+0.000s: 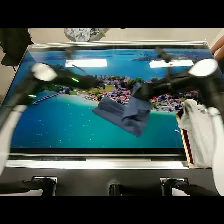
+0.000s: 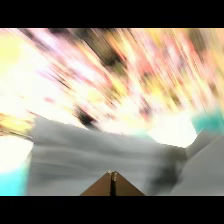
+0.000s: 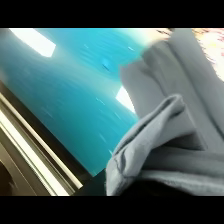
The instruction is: Fold the shirts.
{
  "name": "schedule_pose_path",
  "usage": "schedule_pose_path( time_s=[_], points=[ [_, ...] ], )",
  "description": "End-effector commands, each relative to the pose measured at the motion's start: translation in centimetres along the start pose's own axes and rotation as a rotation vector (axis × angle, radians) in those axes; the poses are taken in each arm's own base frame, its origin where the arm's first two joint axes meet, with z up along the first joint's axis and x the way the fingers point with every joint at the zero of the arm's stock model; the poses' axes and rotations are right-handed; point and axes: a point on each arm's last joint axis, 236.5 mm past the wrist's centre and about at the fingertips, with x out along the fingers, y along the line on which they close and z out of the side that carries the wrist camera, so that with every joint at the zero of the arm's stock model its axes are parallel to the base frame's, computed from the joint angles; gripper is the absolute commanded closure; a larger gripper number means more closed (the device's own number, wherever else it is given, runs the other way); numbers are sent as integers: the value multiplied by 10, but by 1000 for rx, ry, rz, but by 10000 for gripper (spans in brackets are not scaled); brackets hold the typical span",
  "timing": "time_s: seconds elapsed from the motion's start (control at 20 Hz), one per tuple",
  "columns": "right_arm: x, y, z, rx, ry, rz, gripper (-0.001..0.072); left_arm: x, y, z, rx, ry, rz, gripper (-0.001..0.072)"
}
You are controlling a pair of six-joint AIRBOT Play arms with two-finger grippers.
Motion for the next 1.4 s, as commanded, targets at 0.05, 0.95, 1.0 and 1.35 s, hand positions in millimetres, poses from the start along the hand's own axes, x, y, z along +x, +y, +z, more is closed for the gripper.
schedule_pose_path(
  time_s=[0.05,0.95,1.0,1.35],
  points=[
    [116,-17,17,181,-38,131,672,-139,13,48,44,-267,124,677],
    [10,-177,-157,454,172,-181,40,-181,27,41,128,-305,277,677],
    [25,-173,-154,497,95,-124,40,-181,27,41,121,-305,276,677],
    [75,-159,-155,569,-19,-83,51,-180,28,42,106,-308,274,677]
  ],
)
